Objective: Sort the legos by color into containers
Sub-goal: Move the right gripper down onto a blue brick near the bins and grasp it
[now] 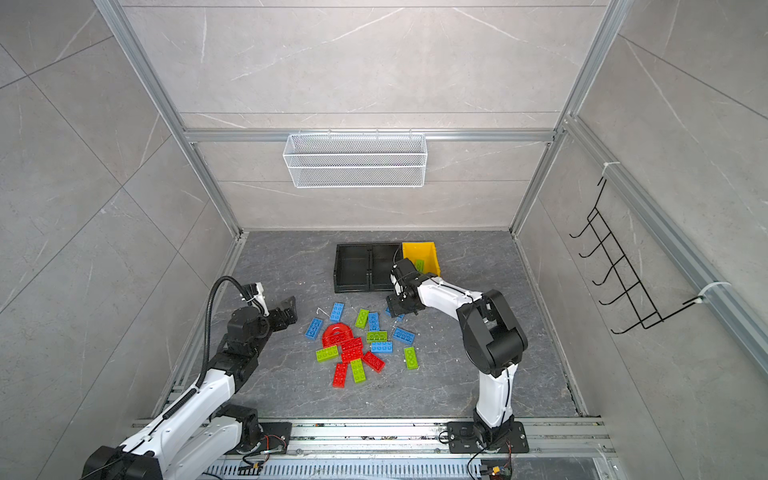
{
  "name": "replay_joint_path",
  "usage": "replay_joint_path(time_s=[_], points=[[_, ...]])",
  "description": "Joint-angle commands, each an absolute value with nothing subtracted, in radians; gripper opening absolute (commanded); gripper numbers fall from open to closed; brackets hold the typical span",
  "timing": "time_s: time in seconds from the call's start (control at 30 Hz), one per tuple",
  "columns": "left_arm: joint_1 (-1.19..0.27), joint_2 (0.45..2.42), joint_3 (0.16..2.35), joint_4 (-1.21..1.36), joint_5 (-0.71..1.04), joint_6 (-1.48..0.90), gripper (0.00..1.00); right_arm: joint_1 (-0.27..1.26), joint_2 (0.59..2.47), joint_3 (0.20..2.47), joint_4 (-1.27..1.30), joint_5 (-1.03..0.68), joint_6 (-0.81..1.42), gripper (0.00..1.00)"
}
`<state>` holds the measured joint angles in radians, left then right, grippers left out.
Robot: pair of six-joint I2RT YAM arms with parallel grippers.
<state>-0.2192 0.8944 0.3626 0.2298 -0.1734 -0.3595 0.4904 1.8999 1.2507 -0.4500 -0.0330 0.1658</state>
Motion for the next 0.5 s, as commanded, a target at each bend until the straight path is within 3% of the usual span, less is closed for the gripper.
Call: replay_joint_path(time_s=[0.0, 0.47], points=[[-0.220, 0.881, 0.402, 0.243, -0.179, -0.353, 1.00, 0.460, 1.873, 1.205, -0.423, -0.027, 0.197, 0.68], [-0.221, 0.896, 0.408, 0.245, -0.179, -0.353, 1.00, 0.473, 1.803, 1.184, -0.444, -0.044, 0.106, 0.74]])
